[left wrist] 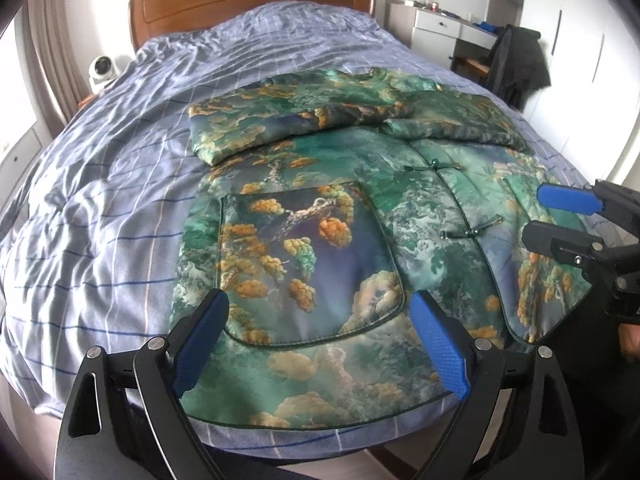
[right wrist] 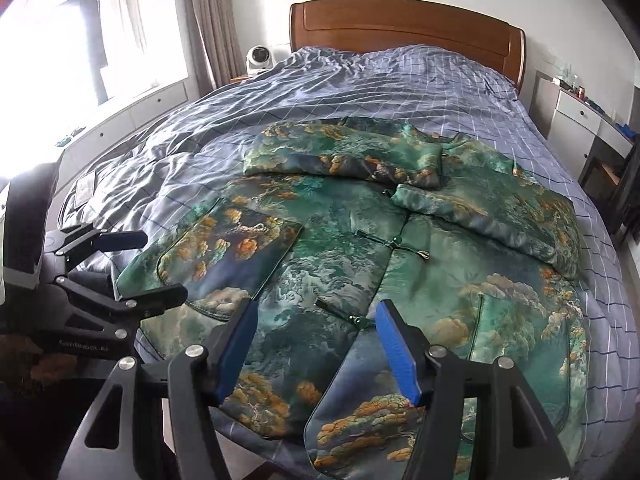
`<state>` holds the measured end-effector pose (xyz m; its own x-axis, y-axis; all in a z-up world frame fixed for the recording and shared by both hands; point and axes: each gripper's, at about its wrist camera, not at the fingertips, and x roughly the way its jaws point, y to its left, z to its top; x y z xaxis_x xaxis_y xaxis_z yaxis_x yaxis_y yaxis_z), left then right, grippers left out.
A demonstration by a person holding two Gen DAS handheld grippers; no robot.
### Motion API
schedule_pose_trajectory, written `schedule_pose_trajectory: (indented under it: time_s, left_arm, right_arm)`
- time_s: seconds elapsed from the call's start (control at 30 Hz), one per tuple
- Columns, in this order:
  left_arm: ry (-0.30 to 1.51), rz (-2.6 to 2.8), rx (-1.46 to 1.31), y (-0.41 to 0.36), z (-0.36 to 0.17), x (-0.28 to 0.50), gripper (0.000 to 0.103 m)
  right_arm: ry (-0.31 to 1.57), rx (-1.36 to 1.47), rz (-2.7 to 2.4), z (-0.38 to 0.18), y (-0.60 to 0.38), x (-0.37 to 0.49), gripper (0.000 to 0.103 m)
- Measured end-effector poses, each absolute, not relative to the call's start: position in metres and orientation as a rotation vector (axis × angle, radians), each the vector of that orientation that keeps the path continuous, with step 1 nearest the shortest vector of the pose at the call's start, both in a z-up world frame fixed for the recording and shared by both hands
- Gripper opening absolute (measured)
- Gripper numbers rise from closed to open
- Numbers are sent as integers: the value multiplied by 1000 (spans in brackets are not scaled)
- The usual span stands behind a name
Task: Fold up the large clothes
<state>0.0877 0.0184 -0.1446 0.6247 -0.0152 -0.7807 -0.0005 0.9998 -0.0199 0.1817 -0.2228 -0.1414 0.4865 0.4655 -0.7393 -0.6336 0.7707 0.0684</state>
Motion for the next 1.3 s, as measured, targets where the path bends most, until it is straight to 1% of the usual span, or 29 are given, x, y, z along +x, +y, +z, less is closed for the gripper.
schedule_pose_trajectory:
  time_s: [1.2, 1.23, 1.3]
  left_arm:
    - [912, 35, -43, 32, -145, 80, 93]
    - [912, 37, -45, 33, -144, 80, 93]
    - [912, 43, -51, 36, -144, 79, 93]
  right_arm:
    - [824, -225, 653, -142, -224, 176, 63]
    - [825, -224, 649, -142, -225, 176, 63]
    - [824, -219, 640, -141, -227, 177, 69]
